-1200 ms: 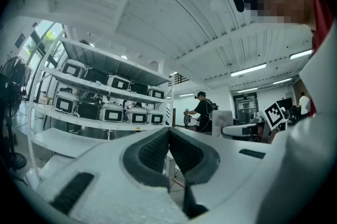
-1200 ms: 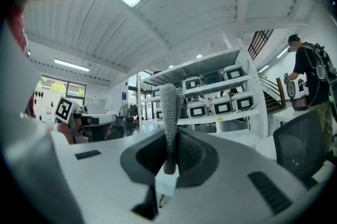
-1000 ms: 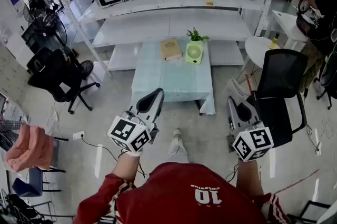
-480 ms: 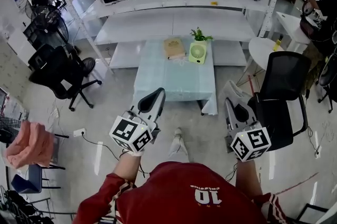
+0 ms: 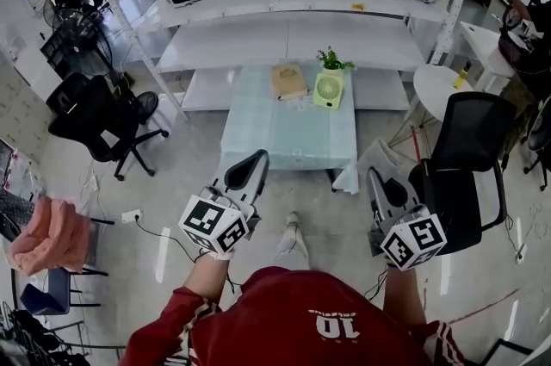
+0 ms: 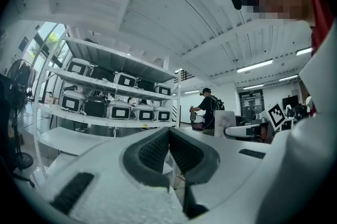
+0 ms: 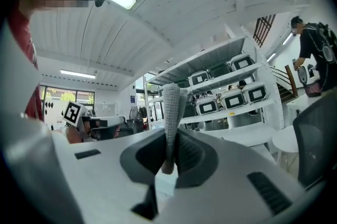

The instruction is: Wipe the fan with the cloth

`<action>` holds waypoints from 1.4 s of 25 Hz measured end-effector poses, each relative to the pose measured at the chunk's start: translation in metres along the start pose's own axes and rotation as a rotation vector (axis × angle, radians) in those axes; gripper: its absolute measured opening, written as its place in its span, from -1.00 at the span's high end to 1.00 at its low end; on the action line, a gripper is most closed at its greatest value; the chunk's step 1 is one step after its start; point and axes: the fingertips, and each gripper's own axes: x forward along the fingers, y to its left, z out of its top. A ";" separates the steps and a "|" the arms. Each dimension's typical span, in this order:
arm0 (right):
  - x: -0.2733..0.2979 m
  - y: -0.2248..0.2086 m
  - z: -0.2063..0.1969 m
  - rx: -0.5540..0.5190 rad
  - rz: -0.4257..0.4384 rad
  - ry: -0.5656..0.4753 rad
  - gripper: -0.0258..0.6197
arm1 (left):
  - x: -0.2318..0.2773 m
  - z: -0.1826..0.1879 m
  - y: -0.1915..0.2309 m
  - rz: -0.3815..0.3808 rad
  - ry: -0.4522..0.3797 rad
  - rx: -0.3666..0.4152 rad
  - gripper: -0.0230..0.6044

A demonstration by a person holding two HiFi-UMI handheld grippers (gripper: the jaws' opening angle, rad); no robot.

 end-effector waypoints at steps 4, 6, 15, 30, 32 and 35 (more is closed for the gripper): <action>0.022 -0.016 -0.006 0.001 -0.010 0.014 0.86 | 0.020 -0.009 0.019 -0.002 0.018 -0.002 0.93; 0.036 -0.025 -0.009 -0.007 -0.015 0.025 0.87 | 0.033 -0.012 0.029 -0.005 0.020 0.017 0.93; 0.147 -0.065 -0.004 -0.034 0.006 0.082 0.87 | 0.104 -0.026 0.115 -0.003 0.018 -0.041 0.93; 0.297 -0.122 -0.037 0.058 -0.075 0.171 0.86 | 0.214 -0.051 0.228 -0.227 0.064 -0.108 0.93; 0.305 -0.129 -0.046 0.065 -0.096 0.185 0.86 | 0.223 -0.064 0.237 -0.244 0.083 -0.142 0.93; 0.312 -0.134 -0.058 0.084 -0.114 0.214 0.86 | 0.232 -0.081 0.243 -0.276 0.108 -0.181 0.93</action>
